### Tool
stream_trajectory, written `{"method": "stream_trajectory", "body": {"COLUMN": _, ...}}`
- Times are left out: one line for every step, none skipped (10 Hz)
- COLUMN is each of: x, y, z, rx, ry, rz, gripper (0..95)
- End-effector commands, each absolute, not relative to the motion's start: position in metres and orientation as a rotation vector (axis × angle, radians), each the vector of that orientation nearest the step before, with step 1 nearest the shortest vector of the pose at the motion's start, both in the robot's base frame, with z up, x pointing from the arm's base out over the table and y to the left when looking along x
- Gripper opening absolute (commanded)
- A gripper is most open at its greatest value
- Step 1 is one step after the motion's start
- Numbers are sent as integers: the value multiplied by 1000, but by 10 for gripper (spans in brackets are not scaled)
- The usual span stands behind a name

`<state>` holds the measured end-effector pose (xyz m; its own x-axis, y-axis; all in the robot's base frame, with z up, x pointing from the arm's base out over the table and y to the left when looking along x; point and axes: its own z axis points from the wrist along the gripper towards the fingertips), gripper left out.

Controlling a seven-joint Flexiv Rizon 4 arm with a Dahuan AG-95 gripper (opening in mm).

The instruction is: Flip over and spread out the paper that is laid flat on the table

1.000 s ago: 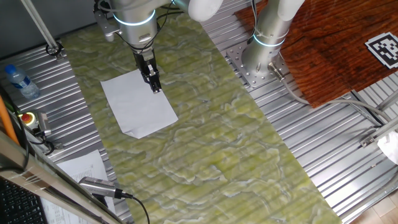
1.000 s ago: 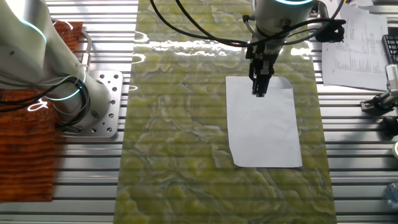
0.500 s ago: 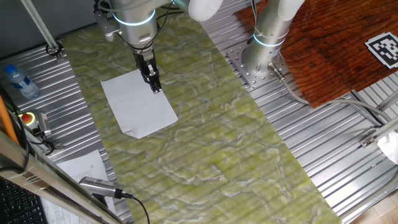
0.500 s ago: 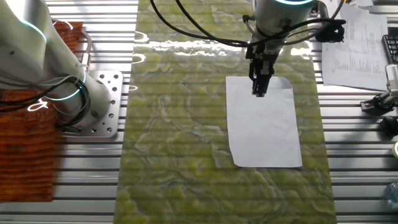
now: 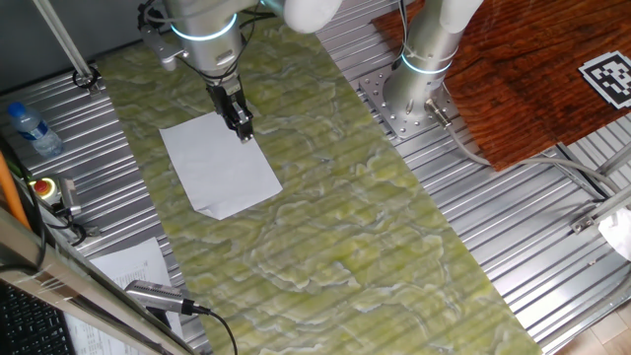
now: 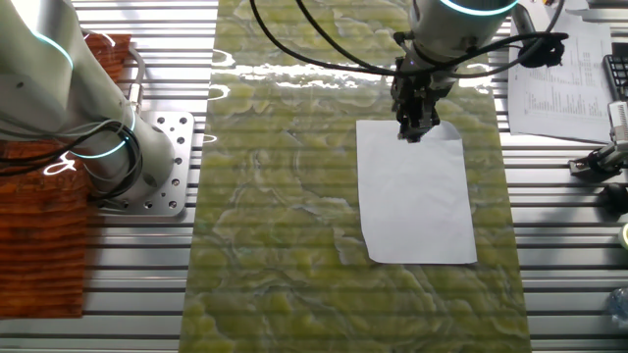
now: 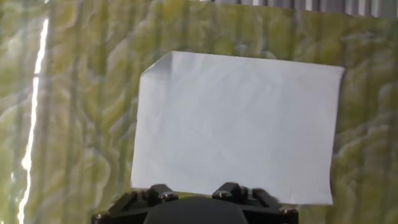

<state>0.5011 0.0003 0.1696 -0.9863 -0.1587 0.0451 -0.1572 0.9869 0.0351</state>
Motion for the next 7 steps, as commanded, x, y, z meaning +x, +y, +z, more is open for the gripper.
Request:
{"method": "stream_trajectory", "body": {"x": 500, "y": 0, "z": 170, "rx": 258, "ry": -3083, "rz": -50, "gripper": 0}}
{"method": "stream_trajectory", "body": {"x": 500, "y": 0, "z": 170, "rx": 259, "ry": -3083, "rz": -49, "gripper": 0}}
{"method": "stream_trajectory", "body": {"x": 500, "y": 0, "z": 170, "rx": 260, "ry": -3084, "rz": -49, "gripper": 0}}
{"method": "stream_trajectory", "body": {"x": 500, "y": 0, "z": 170, "rx": 259, "ry": -3084, "rz": -49, "gripper": 0}}
{"method": "stream_trajectory", "body": {"x": 500, "y": 0, "z": 171, "rx": 259, "ry": -3084, "rz": -50, "gripper": 0}}
{"method": "stream_trajectory", "body": {"x": 500, "y": 0, "z": 171, "rx": 260, "ry": -3084, "rz": -50, "gripper": 0}}
{"method": "stream_trajectory", "body": {"x": 500, "y": 1, "z": 171, "rx": 265, "ry": -3084, "rz": -51, "gripper": 0}}
